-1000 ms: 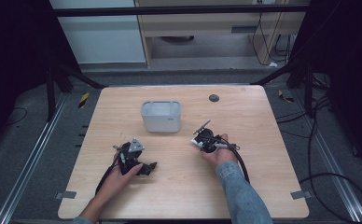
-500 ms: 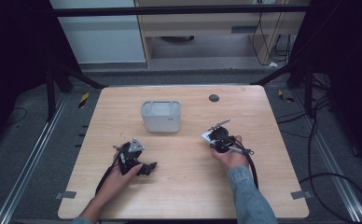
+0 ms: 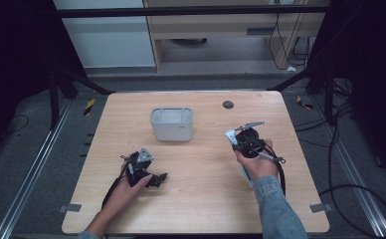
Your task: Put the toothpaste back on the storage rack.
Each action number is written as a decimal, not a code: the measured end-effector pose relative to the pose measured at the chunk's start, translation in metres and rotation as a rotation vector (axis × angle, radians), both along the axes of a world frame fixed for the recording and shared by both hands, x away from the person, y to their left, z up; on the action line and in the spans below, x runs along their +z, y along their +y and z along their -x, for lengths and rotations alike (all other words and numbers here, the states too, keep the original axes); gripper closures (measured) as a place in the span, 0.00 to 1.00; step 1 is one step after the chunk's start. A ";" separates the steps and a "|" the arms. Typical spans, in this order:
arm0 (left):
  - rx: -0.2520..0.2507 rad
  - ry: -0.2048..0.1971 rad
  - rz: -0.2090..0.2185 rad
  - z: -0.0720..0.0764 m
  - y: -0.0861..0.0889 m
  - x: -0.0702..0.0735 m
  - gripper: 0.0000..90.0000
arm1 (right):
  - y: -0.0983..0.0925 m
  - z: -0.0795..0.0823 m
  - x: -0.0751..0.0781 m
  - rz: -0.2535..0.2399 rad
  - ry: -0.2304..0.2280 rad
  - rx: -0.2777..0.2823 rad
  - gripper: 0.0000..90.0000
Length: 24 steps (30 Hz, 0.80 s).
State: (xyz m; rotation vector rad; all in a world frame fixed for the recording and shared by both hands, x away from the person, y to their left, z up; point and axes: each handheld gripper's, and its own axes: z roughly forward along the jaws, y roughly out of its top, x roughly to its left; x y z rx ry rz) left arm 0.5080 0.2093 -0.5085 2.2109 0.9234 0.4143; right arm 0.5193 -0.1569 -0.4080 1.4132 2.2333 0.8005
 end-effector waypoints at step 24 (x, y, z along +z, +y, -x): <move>0.003 0.001 0.001 0.001 0.000 0.000 0.00 | 0.007 -0.006 0.055 -0.214 -0.326 -0.018 0.89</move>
